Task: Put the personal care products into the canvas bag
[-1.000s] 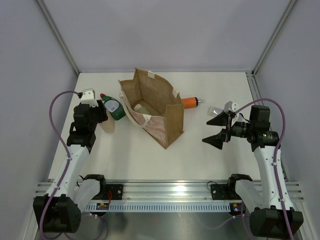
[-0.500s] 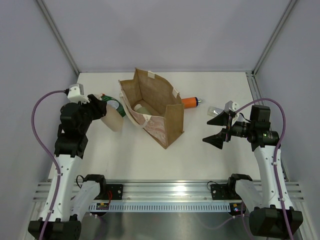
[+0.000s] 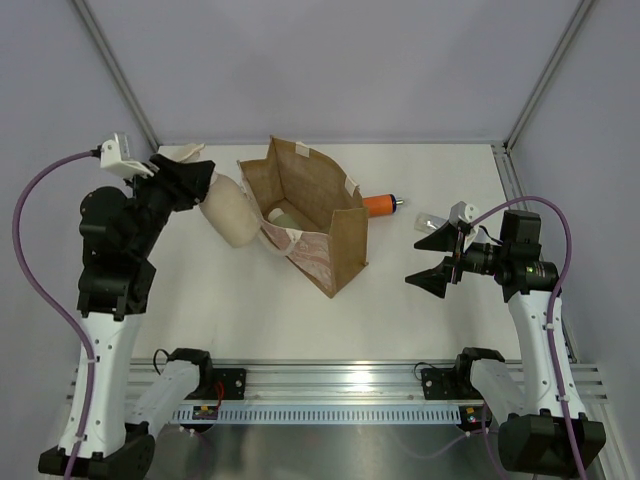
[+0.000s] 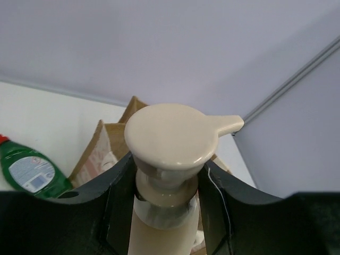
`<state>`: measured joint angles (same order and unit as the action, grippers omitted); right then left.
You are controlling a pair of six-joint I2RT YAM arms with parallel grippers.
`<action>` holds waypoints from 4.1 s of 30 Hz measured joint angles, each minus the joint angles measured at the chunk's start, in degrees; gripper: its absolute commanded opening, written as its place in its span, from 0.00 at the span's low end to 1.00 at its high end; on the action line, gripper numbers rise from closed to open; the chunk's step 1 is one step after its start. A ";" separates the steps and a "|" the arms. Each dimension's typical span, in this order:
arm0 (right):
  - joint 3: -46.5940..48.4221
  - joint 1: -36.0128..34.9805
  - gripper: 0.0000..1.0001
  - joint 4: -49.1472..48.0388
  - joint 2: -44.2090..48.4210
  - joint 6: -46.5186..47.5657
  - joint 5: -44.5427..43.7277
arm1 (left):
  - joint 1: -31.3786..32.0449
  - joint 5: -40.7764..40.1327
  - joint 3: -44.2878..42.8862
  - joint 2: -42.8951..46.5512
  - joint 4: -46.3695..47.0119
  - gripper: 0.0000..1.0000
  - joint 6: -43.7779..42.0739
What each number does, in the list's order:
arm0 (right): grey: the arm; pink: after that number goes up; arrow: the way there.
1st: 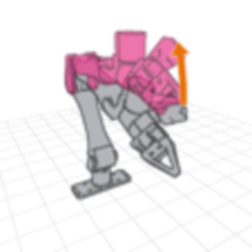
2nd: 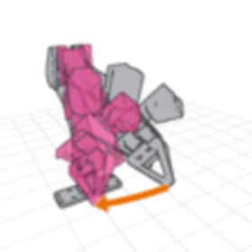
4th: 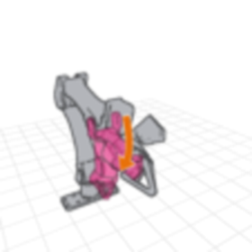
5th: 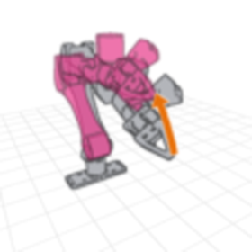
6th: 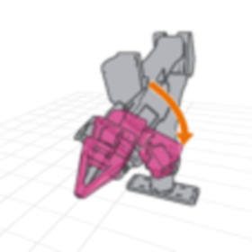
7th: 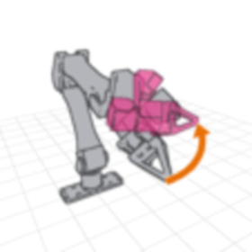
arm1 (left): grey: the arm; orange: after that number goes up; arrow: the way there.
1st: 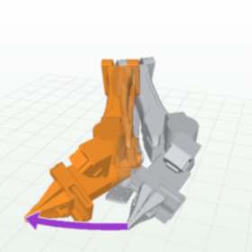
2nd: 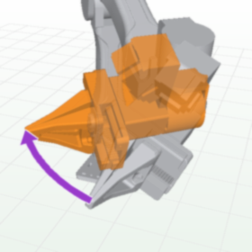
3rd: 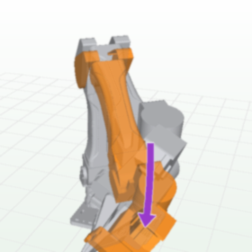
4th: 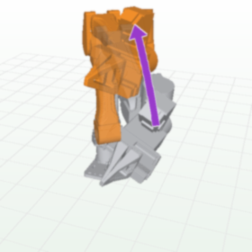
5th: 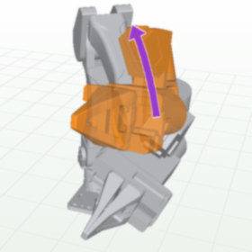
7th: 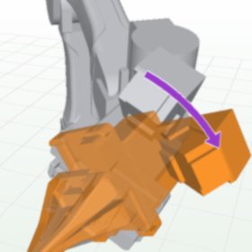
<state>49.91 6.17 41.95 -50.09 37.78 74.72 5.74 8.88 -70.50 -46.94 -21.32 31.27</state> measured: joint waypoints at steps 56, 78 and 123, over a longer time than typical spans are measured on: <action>16.00 -0.57 1.00 1.44 -31.67 8.37 -50.10 | 24.70 -2.75 -3.13 -30.73 4.28 0.99 -13.64; 39.63 -9.25 0.94 2.84 -68.83 15.21 -65.29 | 23.54 -21.64 25.73 22.95 -14.64 0.99 -13.94; 93.81 -32.59 0.08 21.40 -55.89 -10.54 -33.44 | 23.54 -19.17 33.24 24.59 -21.14 0.99 3.32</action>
<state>143.72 -26.41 63.35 -105.97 27.24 41.28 29.28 -10.28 -37.26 -22.35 -42.46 34.59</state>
